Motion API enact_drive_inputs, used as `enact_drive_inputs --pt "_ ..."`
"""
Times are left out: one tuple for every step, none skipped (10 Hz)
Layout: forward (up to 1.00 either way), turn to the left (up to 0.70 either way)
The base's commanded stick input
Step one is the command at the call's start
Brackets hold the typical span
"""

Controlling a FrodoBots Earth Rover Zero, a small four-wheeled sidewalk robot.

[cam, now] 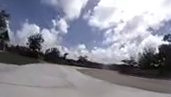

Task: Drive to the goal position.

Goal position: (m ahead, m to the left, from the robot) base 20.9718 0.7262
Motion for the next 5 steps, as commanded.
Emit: enact_drive_inputs --pt "1.0 0.0" --pt "1.0 0.0" --pt "1.0 0.0" --pt "1.0 0.0" --pt "1.0 0.0"
